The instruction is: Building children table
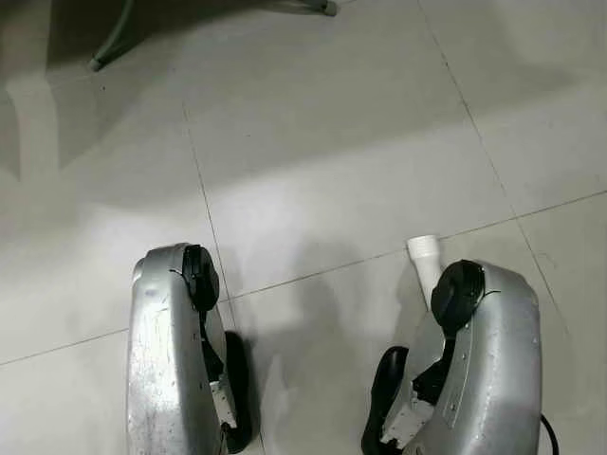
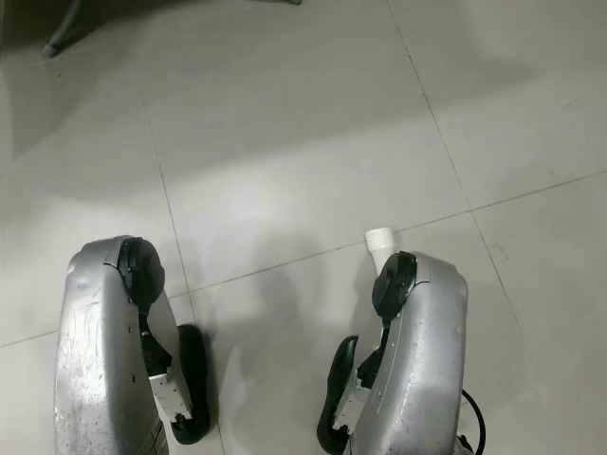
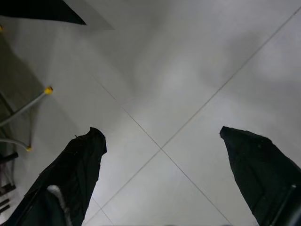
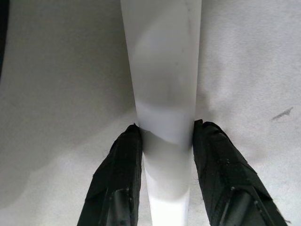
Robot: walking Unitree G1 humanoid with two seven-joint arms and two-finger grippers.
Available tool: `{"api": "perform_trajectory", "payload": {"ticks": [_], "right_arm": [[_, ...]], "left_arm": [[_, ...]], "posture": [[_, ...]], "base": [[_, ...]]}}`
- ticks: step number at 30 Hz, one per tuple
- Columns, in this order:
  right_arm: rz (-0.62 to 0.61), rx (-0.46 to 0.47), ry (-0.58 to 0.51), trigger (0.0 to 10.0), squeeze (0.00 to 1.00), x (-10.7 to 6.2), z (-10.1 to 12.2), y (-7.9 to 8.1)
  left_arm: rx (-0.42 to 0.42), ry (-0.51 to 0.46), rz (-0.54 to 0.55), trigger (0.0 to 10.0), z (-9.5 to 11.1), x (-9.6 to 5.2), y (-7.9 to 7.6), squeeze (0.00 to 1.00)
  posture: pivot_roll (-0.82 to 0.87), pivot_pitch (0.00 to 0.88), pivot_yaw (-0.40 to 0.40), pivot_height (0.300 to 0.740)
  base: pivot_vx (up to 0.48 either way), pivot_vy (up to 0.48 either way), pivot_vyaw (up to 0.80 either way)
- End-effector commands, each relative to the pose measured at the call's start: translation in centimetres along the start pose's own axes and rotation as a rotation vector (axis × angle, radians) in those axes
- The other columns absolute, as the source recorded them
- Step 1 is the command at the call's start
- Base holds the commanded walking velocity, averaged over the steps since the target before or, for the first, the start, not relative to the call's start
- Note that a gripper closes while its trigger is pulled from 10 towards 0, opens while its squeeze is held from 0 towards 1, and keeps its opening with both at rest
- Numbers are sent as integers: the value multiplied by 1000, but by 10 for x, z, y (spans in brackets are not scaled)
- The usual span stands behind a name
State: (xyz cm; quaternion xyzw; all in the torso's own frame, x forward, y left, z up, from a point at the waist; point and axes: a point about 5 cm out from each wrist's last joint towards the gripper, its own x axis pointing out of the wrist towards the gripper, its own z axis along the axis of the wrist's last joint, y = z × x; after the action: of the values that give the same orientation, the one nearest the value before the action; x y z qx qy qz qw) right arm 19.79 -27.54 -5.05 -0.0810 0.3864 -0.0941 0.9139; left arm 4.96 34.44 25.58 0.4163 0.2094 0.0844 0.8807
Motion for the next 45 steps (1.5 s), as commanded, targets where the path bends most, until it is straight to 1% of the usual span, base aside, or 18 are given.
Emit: {"api": "perform_trajectory", "payload": {"ticks": [1,5,6,9,15,17,18,23,24,26,31,33,34,36,37,38,41,45], "right_arm": [[65,73,10,0,0,3,1,39],[39,100,-14,0,0,4,8,39],[8,119,-54,0,0,6,21,38],[-9,138,-102,0,0,9,36,37],[-19,134,-130,0,0,10,45,37],[-50,139,-156,0,0,11,57,35],[-76,167,-184,0,0,11,68,32],[-107,188,-213,0,0,11,81,29],[-161,203,-286,0,0,8,109,22],[-161,203,-286,0,0,8,109,22],[-197,168,-446,0,0,-7,158,13],[-197,163,-467,0,0,-10,164,13],[-201,157,-491,0,0,-14,170,11],[-203,154,-506,0,0,-16,174,11],[-202,145,-536,0,0,-20,180,11],[-202,145,-536,0,0,-20,180,11],[-214,92,-639,0,0,-35,200,12],[-221,101,-655,0,0,-40,207,11]], "left_arm": [[-27,54,6,10000,-11,2,-1,0],[-36,43,12,10000,-12,6,-4,0],[-50,36,13,10000,-13,9,-9,0],[-65,28,19,10000,-14,15,-15,0],[-78,21,26,10000,-14,20,-19,0],[-100,13,37,10000,-17,24,-25,0],[-115,6,46,10000,-17,28,-29,0],[-133,-5,57,10000,-18,34,-34,0],[-160,-22,67,10000,-17,42,-43,0],[-160,-22,67,10000,-17,42,-43,0],[-211,-66,99,10000,-14,58,-53,0],[-218,-73,105,10000,-13,60,-54,0],[-228,-81,112,10000,-12,64,-57,0],[-234,-86,117,10000,-12,66,-58,0],[-244,-94,125,10000,-11,70,-61,0],[-244,-94,125,10000,-11,70,-61,0],[-284,-124,155,10000,-7,83,-69,0],[-299,-135,168,10000,-5,89,-75,0]], "posture": [[374,622,131,300],[351,604,115,300],[336,595,106,300],[309,586,92,300],[294,581,85,300],[250,540,50,300],[234,528,39,300],[217,518,31,300],[179,472,4,300],[179,472,4,300],[133,398,-33,300],[133,398,-33,300],[116,370,-46,300],[116,370,-46,300],[102,336,-58,300],[102,336,-58,300],[80,282,-77,300],[71,244,-88,300]], "base": [[0,0,0],[0,0,0],[0,0,0],[0,0,0],[0,0,0],[0,0,0],[0,0,0],[0,0,0],[0,0,0],[0,0,0],[0,0,0],[0,0,0],[0,0,0],[0,0,0],[0,0,0],[0,0,0],[0,0,0],[0,0,0]]}}
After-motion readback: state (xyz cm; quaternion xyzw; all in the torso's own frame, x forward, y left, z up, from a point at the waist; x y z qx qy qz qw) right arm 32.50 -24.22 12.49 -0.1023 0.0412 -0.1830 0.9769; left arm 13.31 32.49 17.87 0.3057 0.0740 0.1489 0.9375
